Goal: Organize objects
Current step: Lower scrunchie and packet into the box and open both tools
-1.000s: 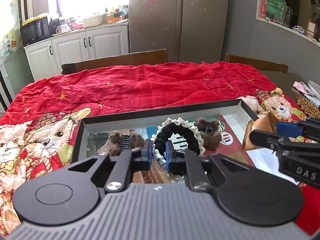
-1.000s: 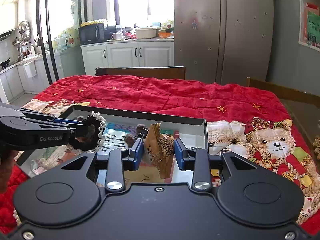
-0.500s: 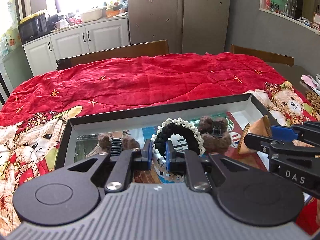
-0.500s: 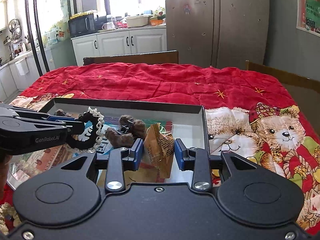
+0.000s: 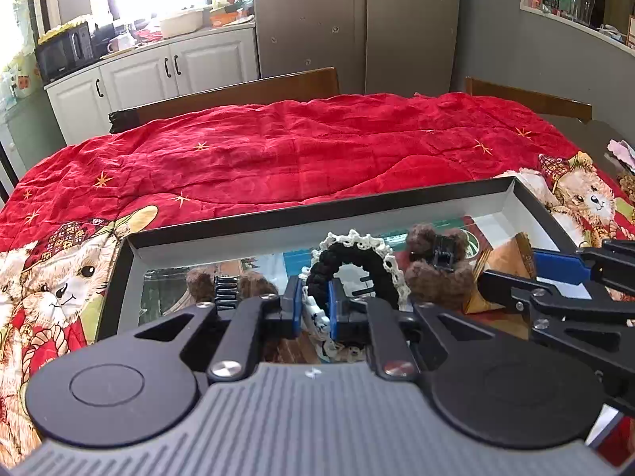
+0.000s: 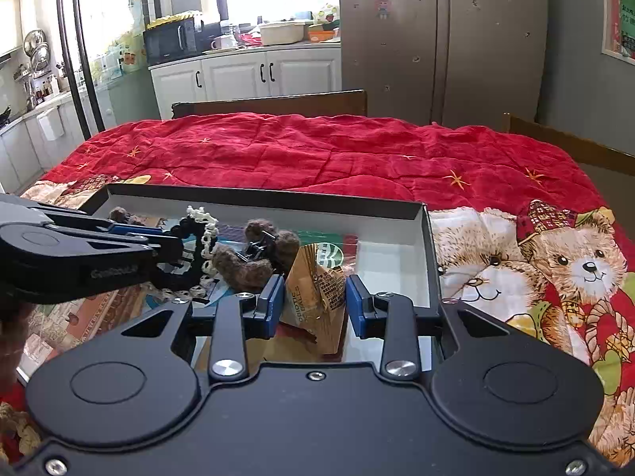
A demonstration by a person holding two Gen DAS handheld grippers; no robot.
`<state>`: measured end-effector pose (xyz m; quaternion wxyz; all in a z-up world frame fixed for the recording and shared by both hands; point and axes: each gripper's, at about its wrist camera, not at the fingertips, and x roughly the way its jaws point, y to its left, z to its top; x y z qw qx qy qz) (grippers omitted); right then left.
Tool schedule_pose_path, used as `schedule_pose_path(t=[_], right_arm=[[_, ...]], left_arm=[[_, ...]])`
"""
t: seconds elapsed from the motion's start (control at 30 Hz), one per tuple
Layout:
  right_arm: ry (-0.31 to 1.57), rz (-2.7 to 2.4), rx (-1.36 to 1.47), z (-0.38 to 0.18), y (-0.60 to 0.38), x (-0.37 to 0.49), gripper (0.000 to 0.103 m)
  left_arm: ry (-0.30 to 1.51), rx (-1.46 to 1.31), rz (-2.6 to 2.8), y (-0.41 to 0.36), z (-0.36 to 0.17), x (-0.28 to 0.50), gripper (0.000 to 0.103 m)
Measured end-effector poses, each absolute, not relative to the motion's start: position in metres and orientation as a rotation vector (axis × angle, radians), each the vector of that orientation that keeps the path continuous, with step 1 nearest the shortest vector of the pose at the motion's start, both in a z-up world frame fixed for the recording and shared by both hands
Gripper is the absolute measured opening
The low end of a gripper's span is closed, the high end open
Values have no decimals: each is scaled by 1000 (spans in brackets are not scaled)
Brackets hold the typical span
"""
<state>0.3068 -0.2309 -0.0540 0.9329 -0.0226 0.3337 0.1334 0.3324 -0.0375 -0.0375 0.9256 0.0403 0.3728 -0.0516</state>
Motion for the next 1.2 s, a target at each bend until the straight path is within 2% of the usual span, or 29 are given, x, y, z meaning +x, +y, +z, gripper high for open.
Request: schedule_pose_path(t=[0.43,0.53,0.73,0.9,1.03,1.2], right_arm=[[692,276,-62,-55,-229,310,33],[691,277,-68,-55,-229,311,33],[693,276,-68,-55,-229,311,33],[691,274,-65,-55,-229,311,34],[680,279,-55,-54,-231,308,44],[669,287,-57,-51,-230,303,49]], left_arm=[[782,82,-103,-37,-43,336,19],[782,84,-103,-37,-43,335,23],[778,91,-110,-37,-43,336,41],[770,91,-109,-37,-42,335,45],[765,88,-113,-37,-39,332,54],[747,91,-136,-39,-29,323,60]])
